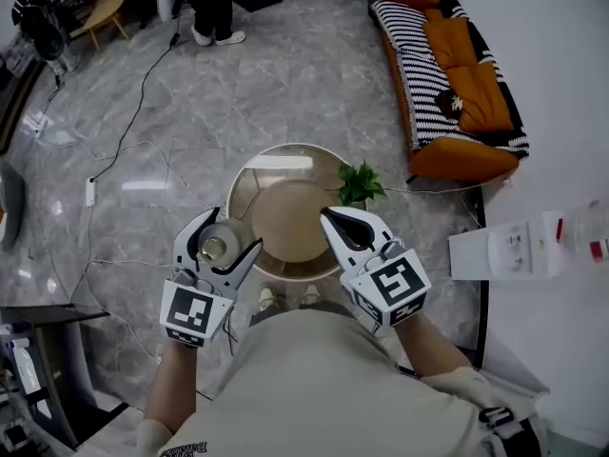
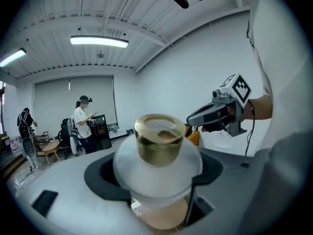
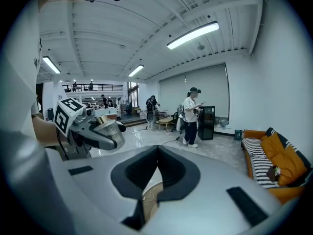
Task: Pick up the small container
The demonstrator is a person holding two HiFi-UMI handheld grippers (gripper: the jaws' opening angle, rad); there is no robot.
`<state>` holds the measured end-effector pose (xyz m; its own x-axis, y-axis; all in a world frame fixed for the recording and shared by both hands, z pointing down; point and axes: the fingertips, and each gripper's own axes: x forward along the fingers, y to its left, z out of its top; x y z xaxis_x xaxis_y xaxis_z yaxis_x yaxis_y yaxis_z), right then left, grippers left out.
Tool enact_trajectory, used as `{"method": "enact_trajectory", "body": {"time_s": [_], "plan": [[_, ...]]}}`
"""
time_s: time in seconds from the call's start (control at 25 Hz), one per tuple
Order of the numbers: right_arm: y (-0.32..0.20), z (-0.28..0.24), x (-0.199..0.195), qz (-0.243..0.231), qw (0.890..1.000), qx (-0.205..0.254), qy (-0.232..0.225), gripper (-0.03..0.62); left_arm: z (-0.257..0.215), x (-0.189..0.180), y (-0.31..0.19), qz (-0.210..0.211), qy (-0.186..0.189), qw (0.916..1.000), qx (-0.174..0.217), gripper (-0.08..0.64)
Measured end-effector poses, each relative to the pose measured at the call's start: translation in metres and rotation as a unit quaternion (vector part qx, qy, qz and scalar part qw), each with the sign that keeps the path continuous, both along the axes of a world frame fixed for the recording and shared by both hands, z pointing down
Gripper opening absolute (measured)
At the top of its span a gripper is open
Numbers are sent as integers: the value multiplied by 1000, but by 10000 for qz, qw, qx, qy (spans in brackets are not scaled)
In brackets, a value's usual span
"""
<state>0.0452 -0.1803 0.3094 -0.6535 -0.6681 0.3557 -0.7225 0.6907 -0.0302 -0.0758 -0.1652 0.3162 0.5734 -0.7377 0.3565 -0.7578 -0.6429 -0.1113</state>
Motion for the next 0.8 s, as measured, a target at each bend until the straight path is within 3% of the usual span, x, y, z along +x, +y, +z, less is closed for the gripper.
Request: {"method": "enact_trajectory", "body": {"time_s": [0.4,0.8], "plan": [[11,18,-2,-34,9992,-195,350,-3,26,-15,16,-121,-16,9992,-374,336],[12,28,-6,-3,9988,-281,409,-3,30,-20,11,-117,-65,9988,-481,337]]}}
